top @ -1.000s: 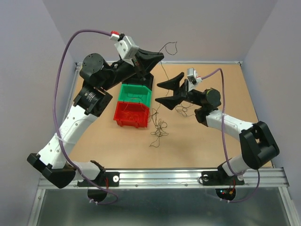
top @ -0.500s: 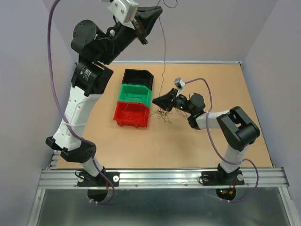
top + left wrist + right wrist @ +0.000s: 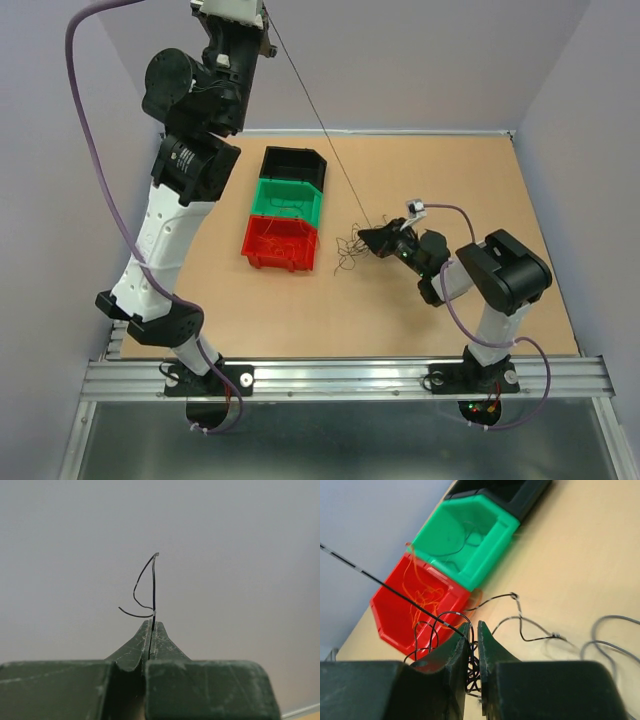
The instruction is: Untangle the cables
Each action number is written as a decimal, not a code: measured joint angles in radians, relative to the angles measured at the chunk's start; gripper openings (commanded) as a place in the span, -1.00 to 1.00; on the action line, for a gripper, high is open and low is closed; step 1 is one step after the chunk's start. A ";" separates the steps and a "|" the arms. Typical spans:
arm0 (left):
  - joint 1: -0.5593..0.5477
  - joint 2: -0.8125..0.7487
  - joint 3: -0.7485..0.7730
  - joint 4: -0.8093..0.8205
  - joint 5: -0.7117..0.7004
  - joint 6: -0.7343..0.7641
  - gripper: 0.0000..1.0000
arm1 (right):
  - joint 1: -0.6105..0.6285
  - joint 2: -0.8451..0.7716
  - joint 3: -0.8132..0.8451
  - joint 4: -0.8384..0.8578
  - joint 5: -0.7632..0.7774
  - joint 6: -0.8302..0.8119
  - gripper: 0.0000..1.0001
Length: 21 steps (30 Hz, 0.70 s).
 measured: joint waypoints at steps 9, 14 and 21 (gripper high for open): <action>0.011 0.054 -0.045 0.158 -0.267 0.306 -1.00 | -0.062 -0.055 -0.082 0.063 0.145 0.066 -0.58; 0.084 0.078 -0.044 0.206 -0.304 0.372 -1.00 | -0.063 -0.151 -0.102 0.013 0.217 0.053 -0.65; 0.145 -0.185 -0.455 0.234 -0.107 0.260 -1.00 | -0.083 -0.356 -0.140 -0.200 0.235 -0.020 -0.82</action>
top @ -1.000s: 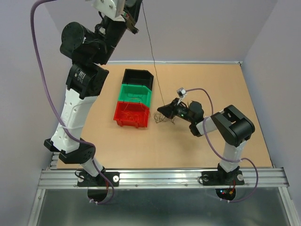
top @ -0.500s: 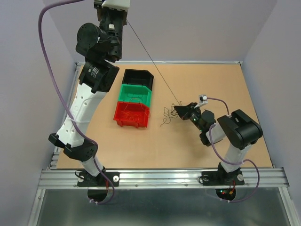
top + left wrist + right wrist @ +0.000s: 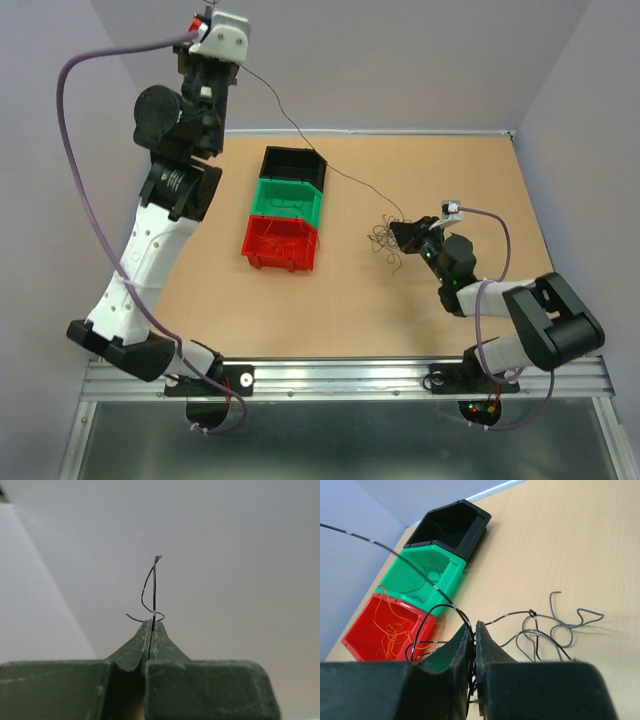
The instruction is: Untangle the cables
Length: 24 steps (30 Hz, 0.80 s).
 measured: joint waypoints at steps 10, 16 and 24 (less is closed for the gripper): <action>-0.002 -0.174 -0.361 -0.189 0.687 -0.136 -1.00 | -0.005 -0.332 0.057 -0.319 -0.115 -0.113 -0.99; -0.019 -0.101 -0.454 -0.380 0.944 -0.085 -0.87 | -0.005 -0.392 0.080 -0.426 -0.151 -0.136 -0.99; -0.116 -0.075 -0.572 -0.467 1.089 -0.031 -0.85 | 0.036 -0.278 0.219 -0.589 -0.123 -0.185 -0.99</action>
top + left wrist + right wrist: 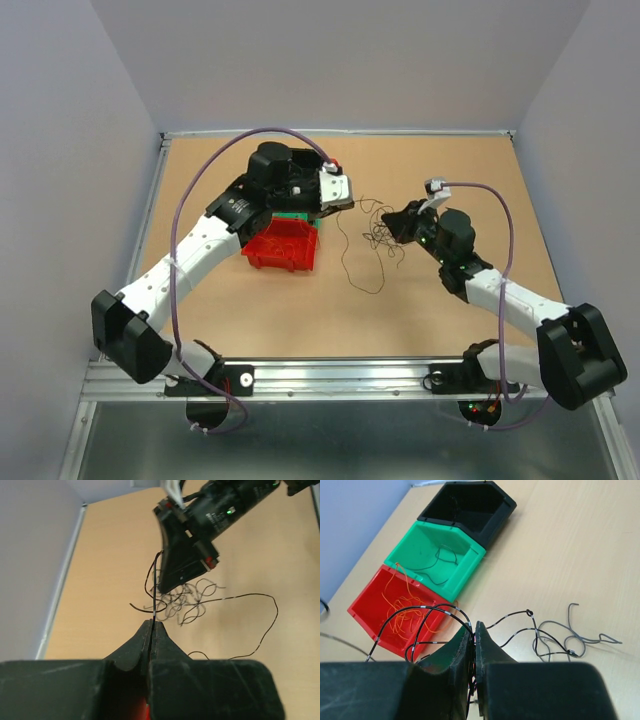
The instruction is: Untangle the cables
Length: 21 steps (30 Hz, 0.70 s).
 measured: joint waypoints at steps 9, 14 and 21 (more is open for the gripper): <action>-0.055 0.245 -0.003 0.082 -0.002 -0.139 -0.89 | 0.039 0.071 0.060 -0.069 0.080 -0.048 -0.99; -0.051 0.386 -0.001 0.098 -0.061 -0.220 -0.51 | 0.058 0.093 0.066 -0.084 0.113 -0.074 -0.99; -0.029 0.378 -0.002 0.188 -0.058 -0.294 0.20 | 0.089 0.103 0.067 -0.083 0.126 -0.104 -0.99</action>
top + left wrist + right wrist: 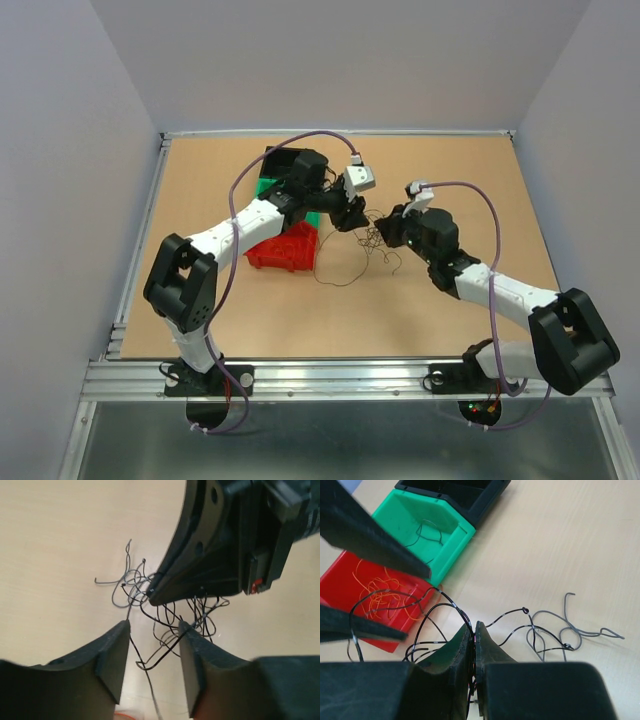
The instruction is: Untangle the cables
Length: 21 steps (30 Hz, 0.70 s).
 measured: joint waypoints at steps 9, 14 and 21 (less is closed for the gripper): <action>0.100 -0.020 -0.010 0.060 0.064 -0.045 0.28 | 0.019 0.018 0.000 0.005 0.003 -0.028 -0.99; 0.098 -0.020 -0.010 0.055 0.086 -0.032 0.38 | 0.028 0.018 0.002 0.007 -0.009 -0.042 -0.99; 0.095 -0.016 -0.009 0.023 0.127 0.003 0.45 | 0.035 0.017 0.002 0.010 -0.039 -0.054 -0.99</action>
